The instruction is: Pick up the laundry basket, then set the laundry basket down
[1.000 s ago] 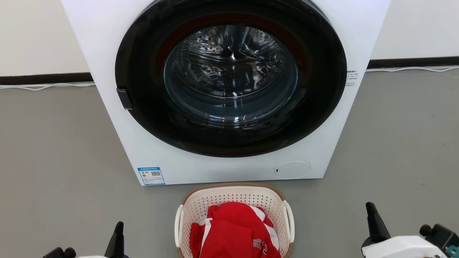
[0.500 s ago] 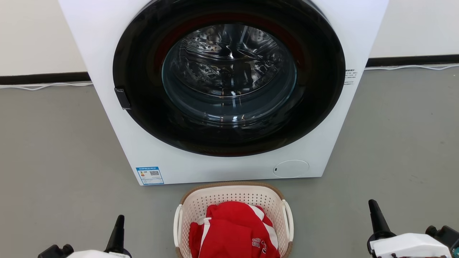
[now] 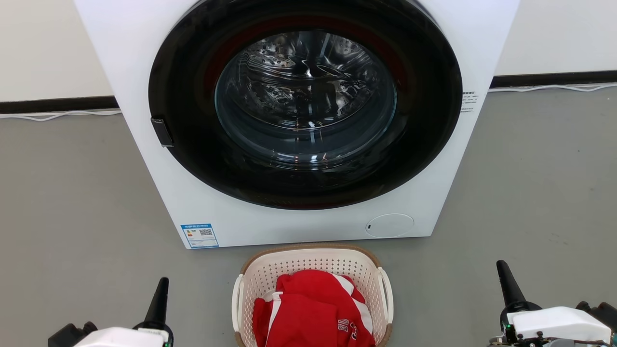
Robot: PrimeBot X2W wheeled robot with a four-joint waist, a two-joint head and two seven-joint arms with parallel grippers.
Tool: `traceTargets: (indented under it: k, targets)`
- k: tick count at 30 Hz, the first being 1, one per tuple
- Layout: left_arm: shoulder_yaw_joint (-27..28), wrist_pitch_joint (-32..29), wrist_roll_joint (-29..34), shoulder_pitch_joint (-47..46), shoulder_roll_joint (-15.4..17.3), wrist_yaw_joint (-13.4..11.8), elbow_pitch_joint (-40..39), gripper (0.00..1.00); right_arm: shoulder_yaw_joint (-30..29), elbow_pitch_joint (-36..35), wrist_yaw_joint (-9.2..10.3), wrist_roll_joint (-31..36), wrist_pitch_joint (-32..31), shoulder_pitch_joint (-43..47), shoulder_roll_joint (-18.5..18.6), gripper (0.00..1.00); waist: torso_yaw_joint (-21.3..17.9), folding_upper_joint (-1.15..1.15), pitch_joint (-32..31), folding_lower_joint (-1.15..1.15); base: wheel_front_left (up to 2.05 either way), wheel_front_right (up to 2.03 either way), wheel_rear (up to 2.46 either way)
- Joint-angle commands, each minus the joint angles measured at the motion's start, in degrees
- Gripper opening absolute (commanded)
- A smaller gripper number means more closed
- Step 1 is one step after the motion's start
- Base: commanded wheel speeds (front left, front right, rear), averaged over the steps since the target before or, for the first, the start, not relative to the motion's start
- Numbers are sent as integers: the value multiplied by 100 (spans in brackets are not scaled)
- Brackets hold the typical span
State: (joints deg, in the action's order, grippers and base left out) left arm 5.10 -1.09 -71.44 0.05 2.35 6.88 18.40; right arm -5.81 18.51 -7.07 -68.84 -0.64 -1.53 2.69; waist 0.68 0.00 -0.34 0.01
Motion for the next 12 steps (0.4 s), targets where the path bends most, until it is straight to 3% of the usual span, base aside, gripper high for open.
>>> traceTargets:
  k: [1, 12]
  targets:
    - [111, -43, -186, -364, 57, 46, -200, 0, 52, -219, -32, -218, -98, -303, 29, 0, -3, 0, 2, 0, 0, 0, 0]
    - [123, -228, -886, -461, 55, 51, -286, 0, 6, -304, -36, -1003, -279, -363, 26, 0, -27, 0, 21, 0, 0, 0, 0]
